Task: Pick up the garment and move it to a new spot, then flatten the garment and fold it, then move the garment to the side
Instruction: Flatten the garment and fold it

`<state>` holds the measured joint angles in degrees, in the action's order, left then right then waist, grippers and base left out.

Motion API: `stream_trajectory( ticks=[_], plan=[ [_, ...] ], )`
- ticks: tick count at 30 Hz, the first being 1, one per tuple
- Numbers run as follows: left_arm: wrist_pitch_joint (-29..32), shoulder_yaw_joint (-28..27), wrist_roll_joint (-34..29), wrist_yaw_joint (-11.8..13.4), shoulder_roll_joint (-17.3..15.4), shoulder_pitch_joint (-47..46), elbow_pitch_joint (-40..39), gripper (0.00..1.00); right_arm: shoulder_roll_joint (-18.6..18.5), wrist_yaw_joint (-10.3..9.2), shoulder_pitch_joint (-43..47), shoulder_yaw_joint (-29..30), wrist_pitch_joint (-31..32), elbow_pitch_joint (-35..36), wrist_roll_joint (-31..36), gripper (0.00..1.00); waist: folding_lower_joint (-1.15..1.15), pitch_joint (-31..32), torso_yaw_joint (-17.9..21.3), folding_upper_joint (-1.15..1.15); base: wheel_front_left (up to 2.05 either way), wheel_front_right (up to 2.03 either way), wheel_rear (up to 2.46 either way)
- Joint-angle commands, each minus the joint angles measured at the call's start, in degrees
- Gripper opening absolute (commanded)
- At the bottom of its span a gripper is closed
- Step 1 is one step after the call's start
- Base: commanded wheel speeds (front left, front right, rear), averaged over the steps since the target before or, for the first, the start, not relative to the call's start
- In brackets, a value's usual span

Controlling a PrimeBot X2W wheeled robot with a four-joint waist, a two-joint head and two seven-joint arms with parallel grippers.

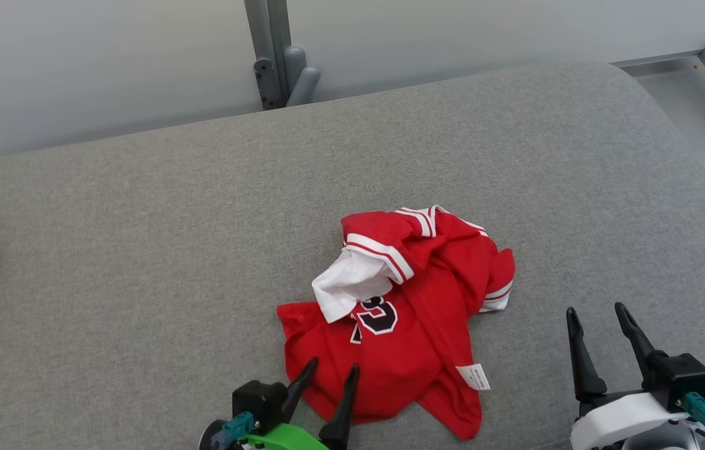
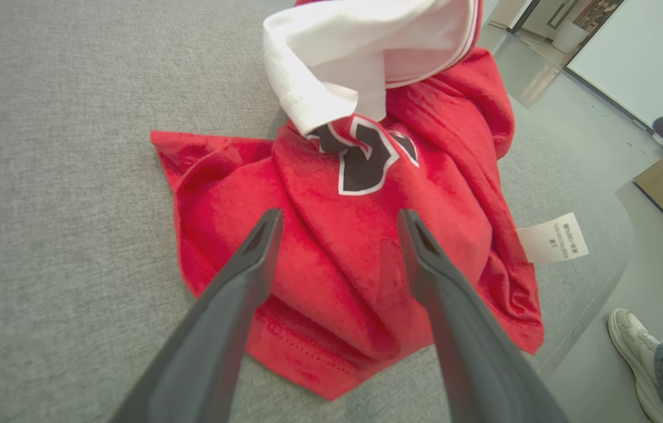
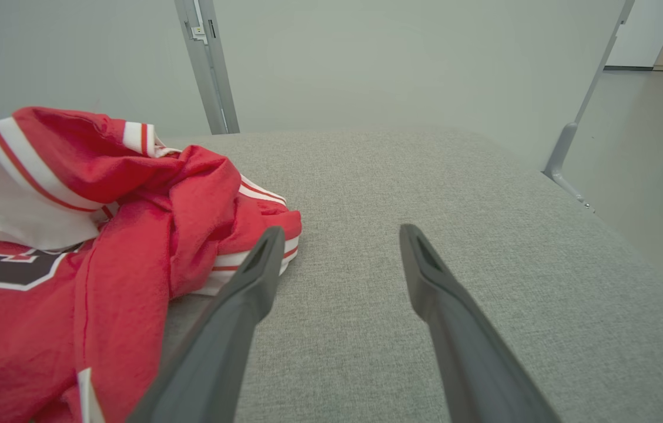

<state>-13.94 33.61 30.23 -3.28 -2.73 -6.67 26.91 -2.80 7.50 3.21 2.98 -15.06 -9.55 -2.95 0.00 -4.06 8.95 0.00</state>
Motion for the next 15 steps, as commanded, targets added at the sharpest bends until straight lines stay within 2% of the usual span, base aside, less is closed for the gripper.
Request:
stream_trajectory(
  ticks=[1, 12, 13, 14, 15],
  plan=[
    [0.1, 0.3, 0.9, -0.3, -0.3, -1.0, 0.5, 1.00, -0.2, -0.02, -0.5, 0.0, -0.2, 0.1, -0.4, 1.00, 0.00, -0.3, 0.3, 0.00, 0.00, 0.00, 0.00],
    [-0.2, 4.8, 7.0, -1.1, -0.3, -3.7, 4.9, 1.00, -0.2, -0.02, -1.4, -0.2, -0.2, 0.0, -1.1, 1.00, 0.00, -1.8, 1.4, 0.00, 0.00, 0.00, 0.00],
    [-0.2, 5.4, 7.3, -1.2, -0.3, -4.1, 5.5, 0.83, -0.2, -0.02, -1.5, -0.2, -0.2, 0.0, -1.2, 1.00, 0.00, -1.9, 1.5, 0.00, 0.00, 0.00, 0.00],
    [-0.2, 6.1, 7.7, -1.3, -0.3, -4.6, 6.2, 0.44, -0.2, -0.02, -1.5, -0.3, -0.2, 0.0, -1.2, 1.00, 0.00, -2.0, 1.6, 0.00, 0.00, 0.00, 0.00],
    [-0.2, 6.6, 8.1, -1.4, -0.3, -4.9, 6.8, 0.25, -0.2, -0.02, -1.6, -0.3, -0.2, 0.0, -1.3, 1.00, 0.00, -2.1, 1.7, 0.00, 0.00, 0.00, 0.00]
  ],
)
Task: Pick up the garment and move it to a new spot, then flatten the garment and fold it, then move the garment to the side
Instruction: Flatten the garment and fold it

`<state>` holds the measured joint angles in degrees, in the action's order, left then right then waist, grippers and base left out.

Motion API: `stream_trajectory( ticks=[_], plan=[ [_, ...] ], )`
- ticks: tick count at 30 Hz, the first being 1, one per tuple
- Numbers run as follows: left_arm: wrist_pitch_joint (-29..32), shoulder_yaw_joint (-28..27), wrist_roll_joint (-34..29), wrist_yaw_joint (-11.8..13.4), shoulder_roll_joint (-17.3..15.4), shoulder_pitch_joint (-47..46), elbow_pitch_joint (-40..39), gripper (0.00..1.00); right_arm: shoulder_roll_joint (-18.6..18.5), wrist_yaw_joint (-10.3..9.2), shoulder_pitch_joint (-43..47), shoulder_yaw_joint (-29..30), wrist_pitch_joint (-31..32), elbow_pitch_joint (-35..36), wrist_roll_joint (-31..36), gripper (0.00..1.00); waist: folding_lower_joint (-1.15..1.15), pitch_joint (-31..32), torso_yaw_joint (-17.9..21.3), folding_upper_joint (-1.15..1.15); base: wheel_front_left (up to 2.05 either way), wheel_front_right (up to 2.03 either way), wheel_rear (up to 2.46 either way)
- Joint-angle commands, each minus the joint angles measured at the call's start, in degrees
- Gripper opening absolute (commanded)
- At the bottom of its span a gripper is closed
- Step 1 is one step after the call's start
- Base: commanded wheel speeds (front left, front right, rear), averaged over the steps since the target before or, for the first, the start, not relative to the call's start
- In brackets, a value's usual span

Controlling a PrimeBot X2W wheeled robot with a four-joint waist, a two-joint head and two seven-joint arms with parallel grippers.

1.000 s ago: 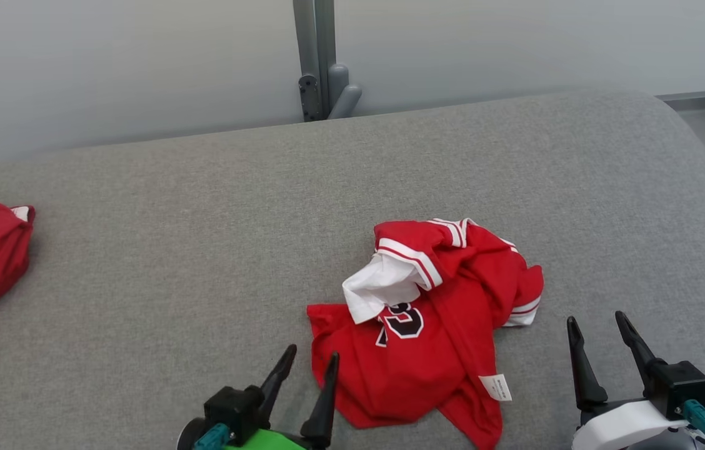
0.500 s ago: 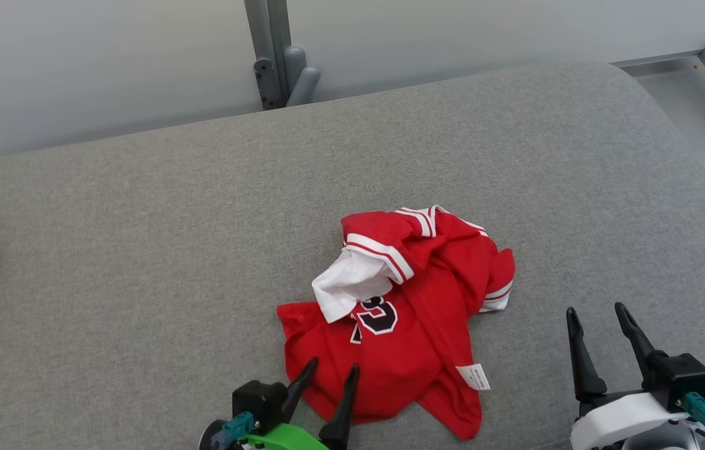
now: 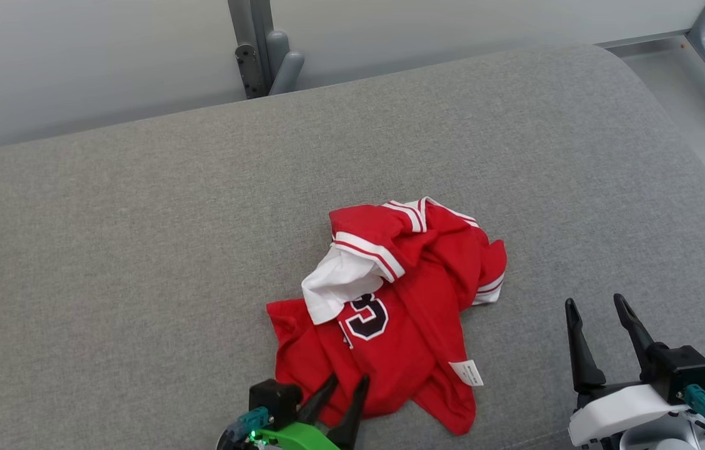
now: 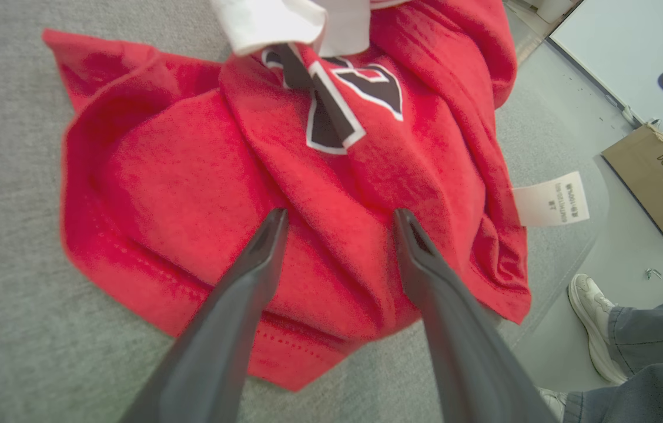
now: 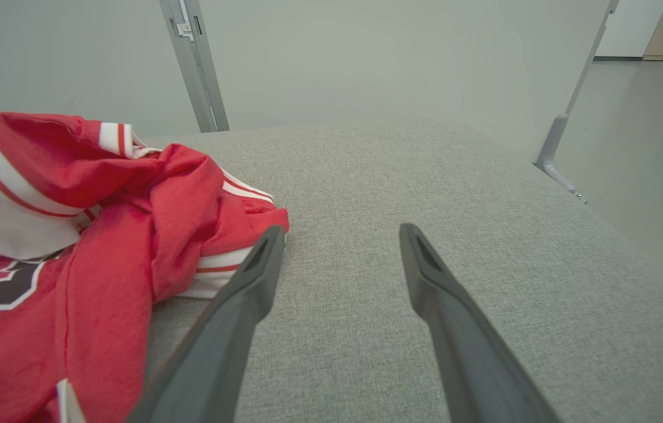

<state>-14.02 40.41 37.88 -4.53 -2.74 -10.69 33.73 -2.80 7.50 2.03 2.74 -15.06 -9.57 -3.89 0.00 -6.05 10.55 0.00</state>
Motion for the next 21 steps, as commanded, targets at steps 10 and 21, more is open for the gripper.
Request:
stream_trajectory(
  ticks=[10, 21],
  plan=[
    [-1.2, 0.6, 3.3, -0.6, -0.3, -3.3, 2.0, 0.00, -0.2, -0.02, -0.5, 0.3, -0.2, -0.2, -0.7, 1.00, 0.00, -0.1, 0.4, 0.00, 0.00, 0.00, 0.00],
    [-1.2, -11.9, 0.2, 1.3, -2.5, -1.6, -7.2, 0.00, -0.2, -0.02, 0.5, 0.8, -0.2, -0.3, -1.1, 1.00, 0.00, 0.8, -1.1, 0.00, 0.00, 0.00, 0.00]
  ],
)
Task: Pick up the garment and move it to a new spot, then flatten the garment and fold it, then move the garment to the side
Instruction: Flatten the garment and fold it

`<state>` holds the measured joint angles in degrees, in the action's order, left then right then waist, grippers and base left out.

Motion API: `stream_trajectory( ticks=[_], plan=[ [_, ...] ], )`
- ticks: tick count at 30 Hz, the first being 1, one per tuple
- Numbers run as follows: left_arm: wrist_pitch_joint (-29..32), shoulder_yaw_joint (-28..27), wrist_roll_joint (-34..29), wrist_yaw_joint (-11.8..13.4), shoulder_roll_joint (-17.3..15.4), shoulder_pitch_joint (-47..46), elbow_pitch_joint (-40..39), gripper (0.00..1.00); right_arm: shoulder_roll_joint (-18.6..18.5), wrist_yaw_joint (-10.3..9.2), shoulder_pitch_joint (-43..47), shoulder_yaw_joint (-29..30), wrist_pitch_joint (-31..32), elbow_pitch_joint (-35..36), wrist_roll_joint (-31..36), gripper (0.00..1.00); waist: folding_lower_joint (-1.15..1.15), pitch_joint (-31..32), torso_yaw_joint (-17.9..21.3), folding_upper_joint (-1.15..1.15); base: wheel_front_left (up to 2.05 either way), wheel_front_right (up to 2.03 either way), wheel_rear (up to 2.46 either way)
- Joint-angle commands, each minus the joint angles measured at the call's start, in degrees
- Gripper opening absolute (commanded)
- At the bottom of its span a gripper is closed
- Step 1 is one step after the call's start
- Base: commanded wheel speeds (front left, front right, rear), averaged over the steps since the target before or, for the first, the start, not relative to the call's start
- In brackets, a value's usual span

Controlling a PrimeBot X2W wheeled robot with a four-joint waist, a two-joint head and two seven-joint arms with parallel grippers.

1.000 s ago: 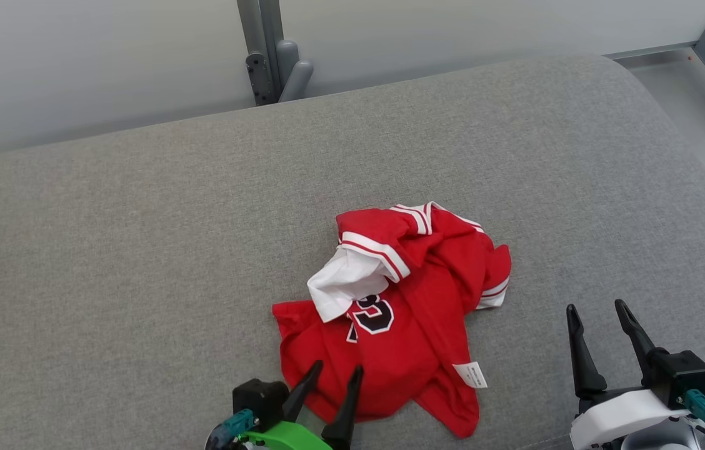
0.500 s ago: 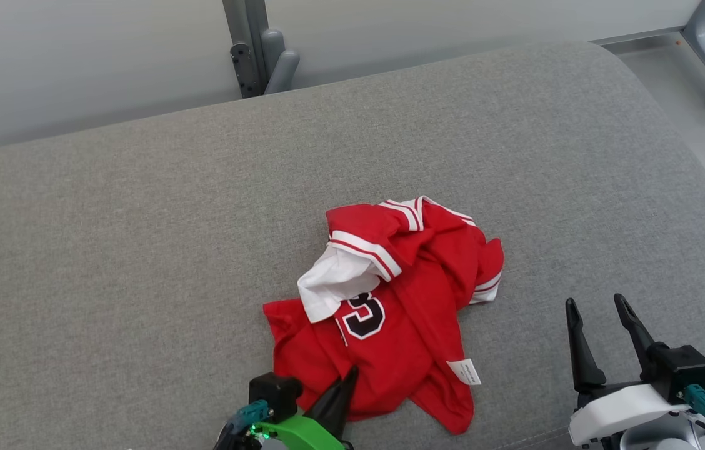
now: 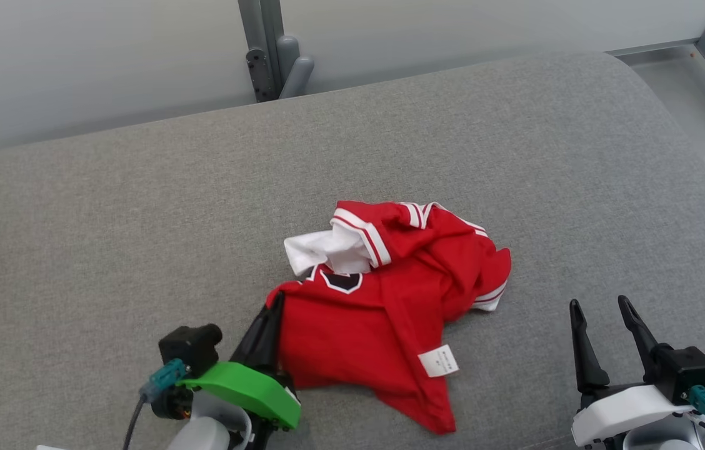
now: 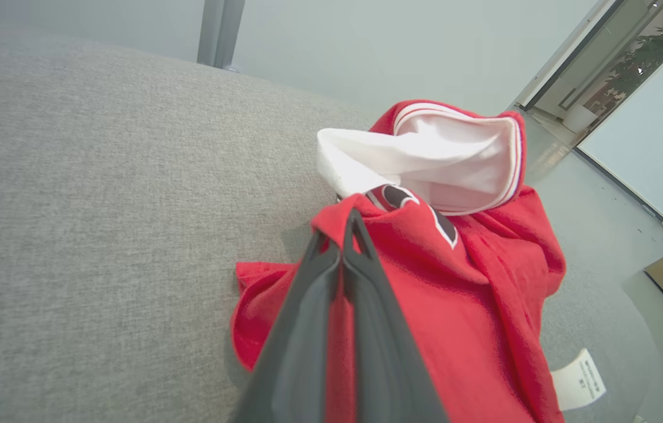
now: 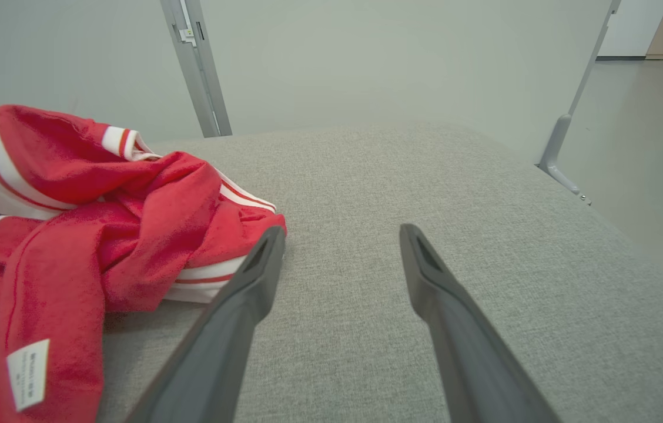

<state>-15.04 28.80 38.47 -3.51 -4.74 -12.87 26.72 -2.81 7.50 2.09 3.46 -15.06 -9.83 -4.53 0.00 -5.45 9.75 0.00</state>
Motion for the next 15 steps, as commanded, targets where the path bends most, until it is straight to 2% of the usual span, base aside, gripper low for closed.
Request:
stream_trajectory(
  ticks=[1, 8, 15],
  plan=[
    [-0.2, -1.5, -0.9, 0.5, -0.9, 0.7, -1.3, 0.00, -0.2, -0.02, 0.5, 0.0, -0.2, -0.1, -0.5, 1.00, 0.00, 0.3, -0.5, 0.00, 0.00, 0.00, 0.00],
    [-0.2, -7.4, -3.2, 1.4, -4.2, -1.6, -5.6, 0.00, -0.2, -0.01, 0.4, -0.6, -0.2, -0.3, -0.1, 1.00, 0.00, 1.2, -1.9, 0.00, 0.00, 0.00, 0.00],
    [0.7, -8.2, -5.4, 1.7, -7.6, -8.7, -0.9, 0.00, -0.2, -0.02, -0.5, -1.1, -0.2, -0.6, 0.3, 1.00, 0.00, 1.3, -2.5, 0.00, 0.00, 0.00, 0.00]
  ],
)
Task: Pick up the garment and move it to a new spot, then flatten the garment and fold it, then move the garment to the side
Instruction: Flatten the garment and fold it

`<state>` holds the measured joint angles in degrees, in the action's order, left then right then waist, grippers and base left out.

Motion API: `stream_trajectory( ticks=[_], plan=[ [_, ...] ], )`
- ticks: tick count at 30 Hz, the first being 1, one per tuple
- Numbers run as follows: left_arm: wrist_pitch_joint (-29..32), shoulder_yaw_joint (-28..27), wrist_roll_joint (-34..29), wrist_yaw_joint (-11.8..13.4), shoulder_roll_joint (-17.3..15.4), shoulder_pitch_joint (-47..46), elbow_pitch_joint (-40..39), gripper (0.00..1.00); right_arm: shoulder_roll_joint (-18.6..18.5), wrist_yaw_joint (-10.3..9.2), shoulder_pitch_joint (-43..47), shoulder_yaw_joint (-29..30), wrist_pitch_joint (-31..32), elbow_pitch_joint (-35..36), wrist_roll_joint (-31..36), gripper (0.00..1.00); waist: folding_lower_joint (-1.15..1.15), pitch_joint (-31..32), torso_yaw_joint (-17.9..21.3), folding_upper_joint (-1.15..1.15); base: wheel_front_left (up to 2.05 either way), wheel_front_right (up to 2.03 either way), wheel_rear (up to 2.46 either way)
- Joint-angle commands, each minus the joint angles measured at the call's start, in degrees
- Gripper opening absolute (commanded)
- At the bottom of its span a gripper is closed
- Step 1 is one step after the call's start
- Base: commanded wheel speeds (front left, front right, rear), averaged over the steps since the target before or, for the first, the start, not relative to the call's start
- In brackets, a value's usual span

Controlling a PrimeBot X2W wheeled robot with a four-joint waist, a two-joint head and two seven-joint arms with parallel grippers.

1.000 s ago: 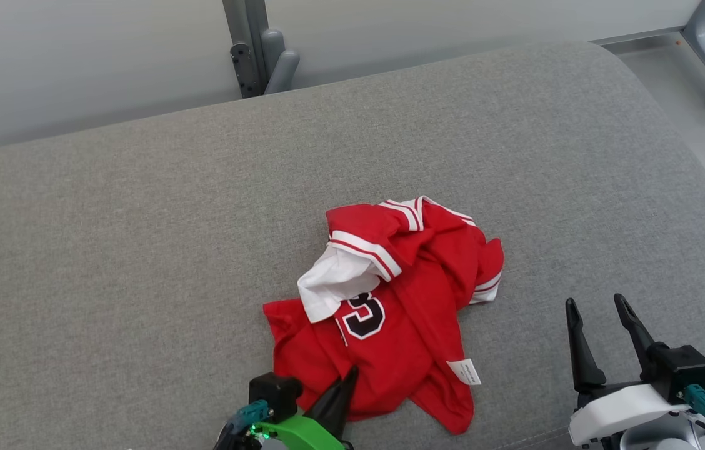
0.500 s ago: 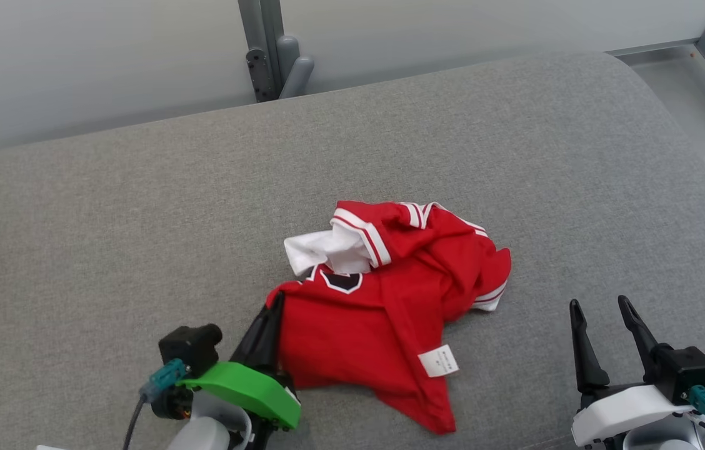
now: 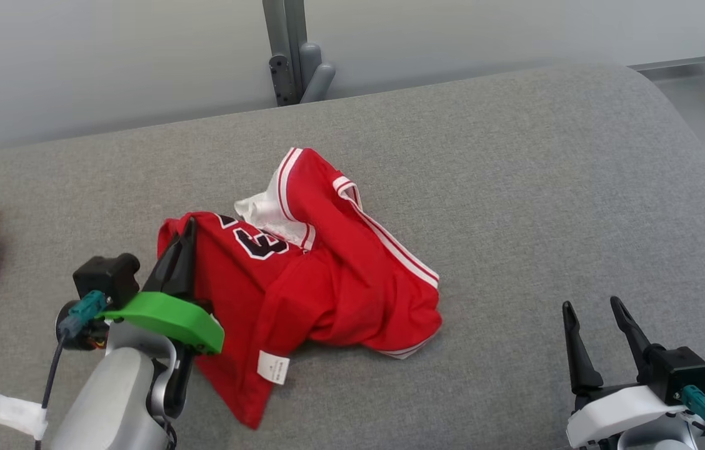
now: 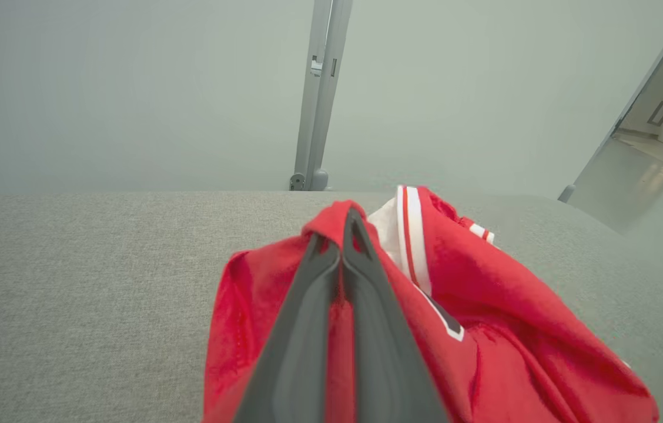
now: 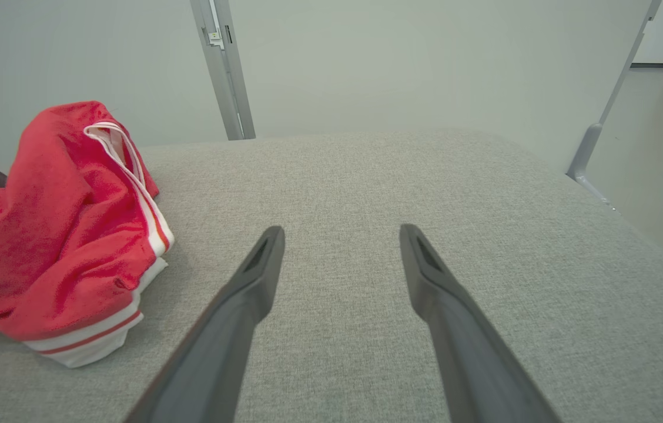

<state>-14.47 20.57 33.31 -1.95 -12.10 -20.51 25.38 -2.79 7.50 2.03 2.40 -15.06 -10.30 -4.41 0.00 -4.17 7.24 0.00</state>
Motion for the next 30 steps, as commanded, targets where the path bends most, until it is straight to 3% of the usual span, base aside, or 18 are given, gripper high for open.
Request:
stream_trajectory(
  ticks=[1, 10, 11, 14, 22, 26, 30],
  plan=[
    [0.2, 0.0, -0.5, 0.2, -0.7, -2.2, 1.5, 0.00, -0.2, -0.02, -0.6, -0.1, -0.2, -0.1, 0.2, 1.00, 0.00, 0.0, 0.0, 0.00, 0.00, 0.00, 0.00],
    [0.6, 0.1, -2.1, 1.7, -1.3, -7.4, 18.1, 0.00, -0.2, -0.02, -0.8, -0.5, -0.2, 0.0, 0.1, 1.00, 0.00, -1.2, 2.4, 0.00, 0.00, 0.00, 0.00],
    [0.5, -0.1, -1.8, 1.7, -1.2, -7.4, 19.6, 0.04, -0.2, -0.02, -0.8, -0.4, -0.2, 0.0, -0.1, 1.00, 0.00, -1.3, 2.6, 0.00, 0.00, 0.00, 0.00],
    [0.1, -0.9, -0.7, 1.3, -0.3, -6.8, 23.0, 1.00, -0.2, -0.02, -0.3, -0.2, -0.2, 0.1, -0.2, 1.00, 0.00, -1.5, 3.0, 0.00, 0.00, 0.00, 0.00],
    [-0.7, -5.0, 0.1, 2.3, -0.4, -3.6, 19.4, 1.00, -0.2, -0.02, 0.3, 0.8, -0.2, 0.5, -0.6, 1.00, 0.00, -1.6, 2.7, 0.00, 0.00, 0.00, 0.00],
    [-0.7, -9.0, -1.4, 3.7, 0.3, 2.1, 10.3, 1.00, -0.2, -0.02, 0.7, 1.0, -0.2, 0.4, -0.6, 1.00, 0.00, -1.2, 1.6, 0.00, 0.00, 0.00, 0.00],
    [-0.7, -9.5, -3.6, 3.4, 2.1, 8.7, 1.5, 1.00, -0.2, -0.02, 0.8, 1.0, -0.2, 0.4, -0.5, 1.00, 0.00, -0.8, 0.5, 0.00, 0.00, 0.00, 0.00]
  ],
)
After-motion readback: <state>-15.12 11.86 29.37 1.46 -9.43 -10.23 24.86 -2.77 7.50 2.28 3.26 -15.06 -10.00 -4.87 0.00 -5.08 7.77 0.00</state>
